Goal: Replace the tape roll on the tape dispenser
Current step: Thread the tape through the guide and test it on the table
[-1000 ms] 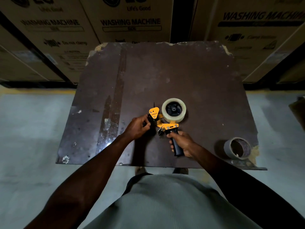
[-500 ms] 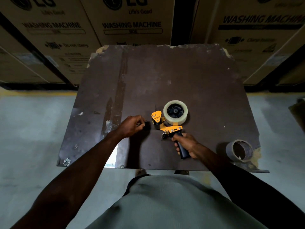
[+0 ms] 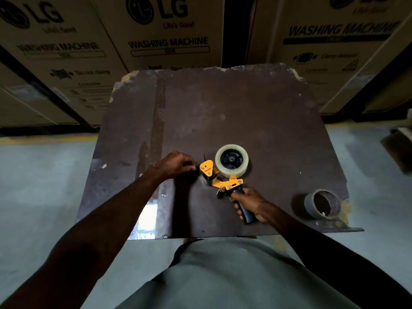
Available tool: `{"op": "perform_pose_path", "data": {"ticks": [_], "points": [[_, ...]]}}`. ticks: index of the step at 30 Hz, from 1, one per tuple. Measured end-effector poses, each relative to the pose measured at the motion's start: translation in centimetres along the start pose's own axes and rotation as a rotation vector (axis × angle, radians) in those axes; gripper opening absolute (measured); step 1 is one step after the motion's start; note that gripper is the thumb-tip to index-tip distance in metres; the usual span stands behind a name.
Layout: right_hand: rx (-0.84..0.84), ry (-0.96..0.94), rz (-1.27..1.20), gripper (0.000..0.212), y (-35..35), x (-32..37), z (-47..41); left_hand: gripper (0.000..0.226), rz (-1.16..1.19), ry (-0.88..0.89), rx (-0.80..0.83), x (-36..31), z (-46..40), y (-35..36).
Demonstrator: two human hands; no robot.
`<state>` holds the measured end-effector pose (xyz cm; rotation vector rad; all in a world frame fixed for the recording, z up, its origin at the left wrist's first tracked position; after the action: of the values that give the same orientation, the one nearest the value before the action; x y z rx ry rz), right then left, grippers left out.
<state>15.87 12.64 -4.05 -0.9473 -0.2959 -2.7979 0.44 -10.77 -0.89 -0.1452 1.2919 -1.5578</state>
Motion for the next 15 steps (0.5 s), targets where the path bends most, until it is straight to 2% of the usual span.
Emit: {"op": "perform_pose_path", "data": {"ticks": [4, 6, 11, 15], "points": [[0.0, 0.01, -0.007, 0.011, 0.0, -0.1, -0.1, 0.016, -0.03, 0.014, -0.021, -0.8, -1.0, -0.1], [0.005, 0.009, -0.01, 0.011, -0.1, -0.1, -0.1, 0.015, 0.041, -0.014, -0.024, -0.7, -1.0, 0.4], [0.012, 0.005, 0.0, 0.011, 0.0, 0.1, 0.0, 0.009, 0.477, -0.116, -0.148, 0.1, -0.7, 2.8], [0.026, 0.01, 0.009, 0.011, 0.1, 0.0, -0.1, 0.015, 0.854, -0.249, -0.292, -0.4, -0.3, 4.5]]}}
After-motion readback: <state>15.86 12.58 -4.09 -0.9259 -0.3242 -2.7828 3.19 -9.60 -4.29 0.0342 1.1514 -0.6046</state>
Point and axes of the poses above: each hand's wrist, its own z-axis away from the middle knuckle, its own y-axis out of the palm, x = y × z, the point moved 4 cm from there along -z, towards the middle knuckle, and after that the axes turned 12 degrees about x, right-handed, at the moved point
